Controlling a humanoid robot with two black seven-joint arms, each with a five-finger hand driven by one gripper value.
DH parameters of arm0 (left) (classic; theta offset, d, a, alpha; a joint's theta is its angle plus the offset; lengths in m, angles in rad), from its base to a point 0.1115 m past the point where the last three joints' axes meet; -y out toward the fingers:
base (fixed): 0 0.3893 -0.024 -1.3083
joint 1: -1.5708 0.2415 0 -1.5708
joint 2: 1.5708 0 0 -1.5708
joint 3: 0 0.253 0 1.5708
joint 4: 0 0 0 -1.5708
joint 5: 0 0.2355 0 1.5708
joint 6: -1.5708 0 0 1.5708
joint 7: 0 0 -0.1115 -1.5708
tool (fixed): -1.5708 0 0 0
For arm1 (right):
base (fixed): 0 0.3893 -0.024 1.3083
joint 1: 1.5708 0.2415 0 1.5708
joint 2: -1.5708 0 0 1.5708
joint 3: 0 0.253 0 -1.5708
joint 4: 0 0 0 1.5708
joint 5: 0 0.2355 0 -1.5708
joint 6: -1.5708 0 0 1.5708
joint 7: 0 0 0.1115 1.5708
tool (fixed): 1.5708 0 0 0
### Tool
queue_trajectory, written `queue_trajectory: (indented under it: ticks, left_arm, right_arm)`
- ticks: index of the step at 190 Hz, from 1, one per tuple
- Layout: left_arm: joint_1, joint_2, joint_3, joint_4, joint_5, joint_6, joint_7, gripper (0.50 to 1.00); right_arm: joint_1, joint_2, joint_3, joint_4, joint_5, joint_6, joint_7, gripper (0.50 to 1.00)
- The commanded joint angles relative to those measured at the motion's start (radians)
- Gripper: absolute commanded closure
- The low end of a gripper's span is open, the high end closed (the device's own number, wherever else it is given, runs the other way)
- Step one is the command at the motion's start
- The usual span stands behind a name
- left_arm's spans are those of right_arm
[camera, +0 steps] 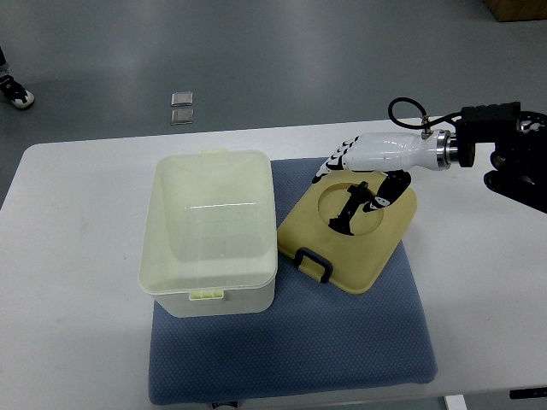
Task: Open white storage box with right hand
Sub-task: 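Open the right hand and release the lid handle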
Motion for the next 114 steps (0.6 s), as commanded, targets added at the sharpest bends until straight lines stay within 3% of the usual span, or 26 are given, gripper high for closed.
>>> queue_trajectory:
  ticks: [1, 17, 50, 83, 101, 114]
  left_arm:
    - [0.000, 0.000, 0.000, 0.000, 0.000, -0.001, 0.000, 0.500]
    - [0.000, 0.000, 0.000, 0.000, 0.000, 0.001, 0.000, 0.500]
    - [0.000, 0.000, 0.000, 0.000, 0.000, -0.001, 0.000, 0.500]
    - [0.000, 0.000, 0.000, 0.000, 0.000, -0.001, 0.000, 0.500]
    - [0.000, 0.000, 0.000, 0.000, 0.000, -0.001, 0.000, 0.500]
    - [0.000, 0.000, 0.000, 0.000, 0.000, 0.001, 0.000, 0.500]
  right_arm:
    - [0.012, -0.006, 0.004, 0.001, 0.077, 0.053, 0.000, 0.642]
    - [0.012, -0.008, 0.041, 0.001, 0.147, 0.118, 0.000, 0.640]
    - [0.006, -0.006, 0.130, -0.021, 0.353, 0.329, -0.005, 0.621]
    - [-0.020, 0.011, 0.151, -0.084, 0.783, 0.421, -0.233, 0.621]
    - [-0.040, 0.015, 0.151, -0.119, 1.049, 0.423, -0.342, 0.603]
    - [-0.052, 0.040, 0.153, -0.147, 1.187, 0.412, -0.387, 0.595]
